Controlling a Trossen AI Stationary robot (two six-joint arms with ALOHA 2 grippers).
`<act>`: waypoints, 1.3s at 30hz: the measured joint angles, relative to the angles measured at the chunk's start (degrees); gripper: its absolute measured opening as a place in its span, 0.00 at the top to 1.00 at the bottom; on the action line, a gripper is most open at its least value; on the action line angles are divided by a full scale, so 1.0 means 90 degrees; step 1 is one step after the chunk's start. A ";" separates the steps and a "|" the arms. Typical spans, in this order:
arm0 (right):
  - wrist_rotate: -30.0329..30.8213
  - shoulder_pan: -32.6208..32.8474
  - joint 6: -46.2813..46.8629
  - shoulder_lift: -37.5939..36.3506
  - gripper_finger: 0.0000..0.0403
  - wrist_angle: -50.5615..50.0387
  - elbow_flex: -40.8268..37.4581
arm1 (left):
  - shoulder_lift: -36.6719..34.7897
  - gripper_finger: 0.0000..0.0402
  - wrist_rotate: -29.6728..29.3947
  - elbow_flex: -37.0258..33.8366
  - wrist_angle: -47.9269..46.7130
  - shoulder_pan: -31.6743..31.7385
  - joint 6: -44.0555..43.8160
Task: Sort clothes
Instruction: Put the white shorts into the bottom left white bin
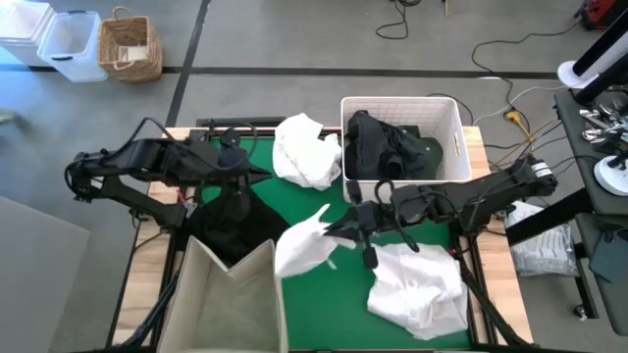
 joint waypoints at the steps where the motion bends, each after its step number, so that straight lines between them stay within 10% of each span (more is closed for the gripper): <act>1: -0.0124 -0.0002 -0.0062 0.0108 0.98 -0.0038 0.0172 | -0.0002 1.00 0.0000 0.0102 -0.0036 0.0000 -0.0002; 28: -0.1801 -0.0068 -0.0354 0.2609 0.98 -0.0017 0.3919 | -0.0061 1.00 -0.0058 0.1233 -0.0804 0.0000 0.0007; 39: -0.2199 -0.0145 0.0056 0.3964 0.98 -0.0080 0.5722 | -0.0056 1.00 -0.1608 0.1228 -0.0762 0.0002 0.0681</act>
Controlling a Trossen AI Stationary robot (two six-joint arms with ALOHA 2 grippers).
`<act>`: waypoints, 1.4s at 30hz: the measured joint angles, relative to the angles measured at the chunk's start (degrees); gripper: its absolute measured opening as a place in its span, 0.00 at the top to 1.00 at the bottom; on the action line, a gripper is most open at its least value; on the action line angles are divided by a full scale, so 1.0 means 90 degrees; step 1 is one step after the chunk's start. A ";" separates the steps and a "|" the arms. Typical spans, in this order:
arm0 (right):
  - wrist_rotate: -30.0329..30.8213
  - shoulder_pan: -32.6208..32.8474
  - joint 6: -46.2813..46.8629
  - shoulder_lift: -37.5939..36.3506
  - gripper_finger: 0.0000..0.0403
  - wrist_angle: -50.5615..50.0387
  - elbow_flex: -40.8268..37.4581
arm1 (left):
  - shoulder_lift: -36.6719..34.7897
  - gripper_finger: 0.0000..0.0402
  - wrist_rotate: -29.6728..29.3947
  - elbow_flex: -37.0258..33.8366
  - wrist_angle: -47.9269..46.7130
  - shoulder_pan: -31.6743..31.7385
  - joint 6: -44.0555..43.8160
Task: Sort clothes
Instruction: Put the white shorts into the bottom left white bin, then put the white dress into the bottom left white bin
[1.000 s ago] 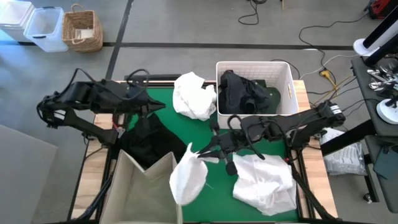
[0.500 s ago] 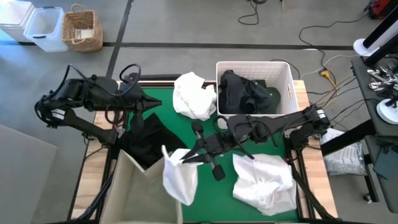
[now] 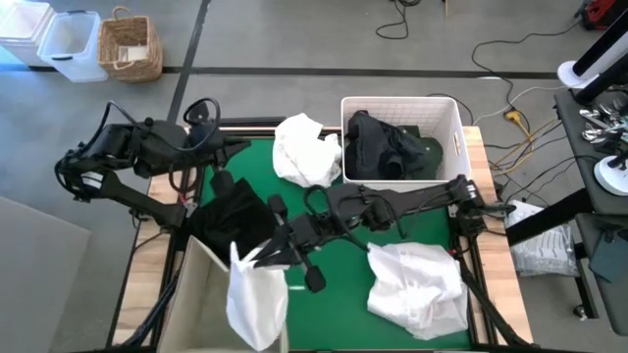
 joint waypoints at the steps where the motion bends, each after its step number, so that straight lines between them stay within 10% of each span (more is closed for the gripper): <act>1: -0.0052 -0.0010 0.0033 0.0113 0.98 0.0007 0.0120 | 0.0000 1.00 -0.0101 0.0000 0.0002 0.0000 0.0000; 32: -0.0274 -0.0076 0.0623 0.1568 0.96 -0.0187 0.0555 | -0.0148 1.00 0.0897 0.1564 -0.1065 -0.0002 -0.0587; 42: -0.0226 -0.0076 0.0742 0.1672 0.77 -0.0281 0.0533 | -0.0132 1.00 0.0899 0.1206 -0.1249 -0.0002 -0.0679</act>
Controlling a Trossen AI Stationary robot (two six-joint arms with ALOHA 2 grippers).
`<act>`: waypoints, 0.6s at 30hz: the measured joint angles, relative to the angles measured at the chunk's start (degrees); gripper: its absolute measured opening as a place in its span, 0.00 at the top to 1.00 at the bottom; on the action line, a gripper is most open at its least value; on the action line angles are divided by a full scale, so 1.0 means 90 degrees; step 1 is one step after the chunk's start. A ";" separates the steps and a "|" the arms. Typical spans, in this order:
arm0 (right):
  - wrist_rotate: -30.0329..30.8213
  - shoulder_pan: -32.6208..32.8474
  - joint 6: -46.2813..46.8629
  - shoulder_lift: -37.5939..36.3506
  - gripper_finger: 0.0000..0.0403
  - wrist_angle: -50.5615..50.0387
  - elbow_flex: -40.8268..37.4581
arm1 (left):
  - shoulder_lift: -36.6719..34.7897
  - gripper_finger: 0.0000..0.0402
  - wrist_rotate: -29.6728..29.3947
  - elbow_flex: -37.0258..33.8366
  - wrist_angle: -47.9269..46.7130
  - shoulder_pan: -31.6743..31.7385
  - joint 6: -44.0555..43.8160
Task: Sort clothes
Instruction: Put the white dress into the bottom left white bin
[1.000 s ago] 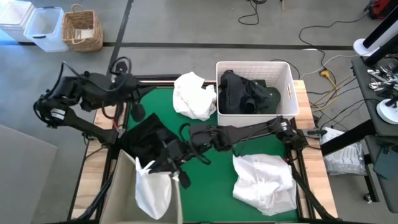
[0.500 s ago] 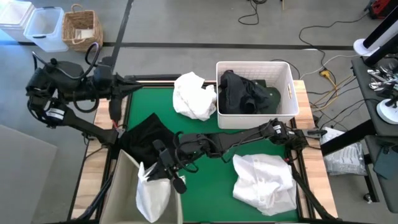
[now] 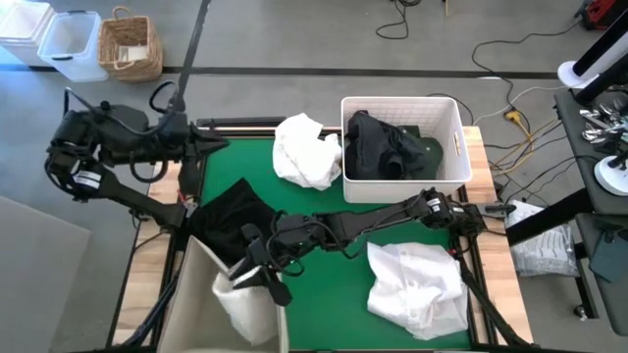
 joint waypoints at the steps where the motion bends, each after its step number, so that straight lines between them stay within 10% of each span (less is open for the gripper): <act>1: 0.0000 0.0000 0.0045 0.0000 0.74 -0.0007 0.0000 | 0.0015 1.00 0.0000 -0.0019 0.0001 0.0000 -0.0001; 18: -0.0472 0.0005 -0.0763 -0.0864 0.57 -0.1408 0.0046 | 0.0252 1.00 -0.0085 -0.0055 0.0161 0.0000 0.0001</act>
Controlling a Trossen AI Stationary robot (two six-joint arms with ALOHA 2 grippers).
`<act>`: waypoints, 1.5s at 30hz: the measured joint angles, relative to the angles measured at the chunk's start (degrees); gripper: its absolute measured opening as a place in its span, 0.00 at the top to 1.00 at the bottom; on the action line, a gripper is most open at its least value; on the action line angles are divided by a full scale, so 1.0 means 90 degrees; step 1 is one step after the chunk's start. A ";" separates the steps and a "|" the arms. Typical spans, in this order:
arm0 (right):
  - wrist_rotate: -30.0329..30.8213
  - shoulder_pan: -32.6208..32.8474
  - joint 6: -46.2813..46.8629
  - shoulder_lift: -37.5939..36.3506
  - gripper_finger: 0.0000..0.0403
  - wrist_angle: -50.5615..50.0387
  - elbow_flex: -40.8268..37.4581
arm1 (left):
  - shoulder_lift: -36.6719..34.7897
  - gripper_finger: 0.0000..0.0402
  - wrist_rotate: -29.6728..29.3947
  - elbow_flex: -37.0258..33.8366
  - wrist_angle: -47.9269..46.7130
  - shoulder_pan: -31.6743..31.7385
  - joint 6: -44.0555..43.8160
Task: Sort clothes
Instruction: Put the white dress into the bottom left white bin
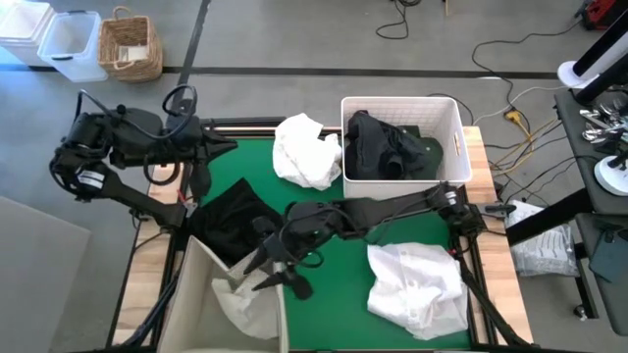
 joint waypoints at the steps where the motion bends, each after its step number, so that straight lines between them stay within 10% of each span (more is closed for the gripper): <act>1: -0.0035 0.0007 -0.0148 -0.0135 0.58 -0.0265 0.0000 | 0.0026 1.00 -0.0012 0.0000 0.0000 0.0000 0.0000; 18: 0.0165 0.0034 -0.1121 -0.2125 0.65 -0.4906 -0.0930 | 0.1200 1.00 -0.0039 -0.0005 0.0108 0.0002 0.0138; 32: 0.1326 0.0032 0.0060 -0.4474 0.67 -0.3756 -0.4747 | 0.1811 1.00 -0.0039 -0.0101 0.0772 -0.0135 0.0595; 45: 0.2063 0.0076 0.1083 -0.5926 0.66 -0.2951 -0.6957 | 0.1233 1.00 -0.0037 -0.2016 0.2853 -0.0304 0.1052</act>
